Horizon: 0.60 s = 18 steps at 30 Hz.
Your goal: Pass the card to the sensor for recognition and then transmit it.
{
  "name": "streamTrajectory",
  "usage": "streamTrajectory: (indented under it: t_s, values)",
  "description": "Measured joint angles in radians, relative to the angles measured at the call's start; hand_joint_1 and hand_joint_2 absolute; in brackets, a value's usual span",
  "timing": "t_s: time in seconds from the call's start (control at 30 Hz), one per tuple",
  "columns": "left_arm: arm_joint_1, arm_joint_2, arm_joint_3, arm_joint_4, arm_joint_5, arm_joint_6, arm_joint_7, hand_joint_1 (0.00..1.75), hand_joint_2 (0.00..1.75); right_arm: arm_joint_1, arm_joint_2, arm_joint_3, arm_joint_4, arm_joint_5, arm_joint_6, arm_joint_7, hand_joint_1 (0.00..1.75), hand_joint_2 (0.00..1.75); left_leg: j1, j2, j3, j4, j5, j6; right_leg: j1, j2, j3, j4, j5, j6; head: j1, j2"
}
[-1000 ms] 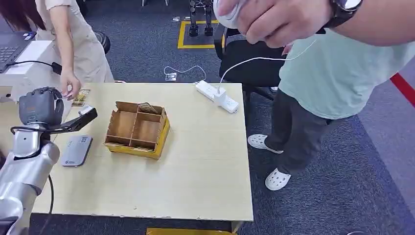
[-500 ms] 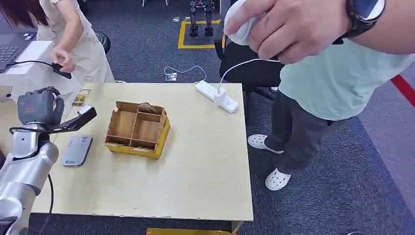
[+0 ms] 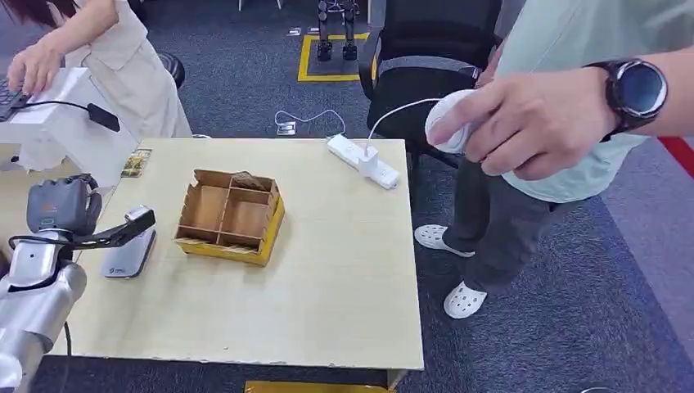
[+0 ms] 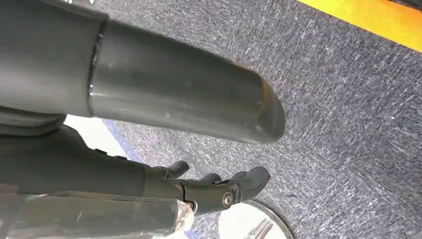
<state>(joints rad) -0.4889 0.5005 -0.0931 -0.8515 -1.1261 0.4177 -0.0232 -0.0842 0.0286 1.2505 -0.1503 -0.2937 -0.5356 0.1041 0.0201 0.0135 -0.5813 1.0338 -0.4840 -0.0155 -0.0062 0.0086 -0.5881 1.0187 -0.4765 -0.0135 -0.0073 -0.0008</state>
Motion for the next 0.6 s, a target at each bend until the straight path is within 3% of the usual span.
streamTrajectory:
  t_s: [0.27,0.43,0.6]
  values:
    - [0.029,0.014,-0.002,-0.008,-0.018,0.011,0.014,1.75,1.75,0.0,0.0,0.0,0.0,-0.002,0.0,-0.001,0.0,0.0,0.0,0.0,0.0,0.0,0.0,0.0,0.0,0.0,0.0,0.0,0.0,0.0,0.0,0.0]
    - [0.111,0.013,-0.002,-0.022,-0.048,0.069,0.018,1.75,1.75,0.001,0.0,0.0,0.0,-0.006,-0.003,-0.003,0.0,0.0,0.0,0.0,0.0,0.0,0.0,0.0,0.0,0.0,0.0,0.0,0.0,0.0,0.0,0.0]
    - [0.182,-0.003,-0.002,-0.044,-0.061,0.077,0.036,1.75,1.75,0.002,-0.001,0.0,0.0,-0.01,-0.011,-0.003,0.0,0.0,0.0,0.0,0.0,0.0,0.0,0.0,0.0,0.0,0.0,0.0,-0.001,0.0,0.0,0.0]
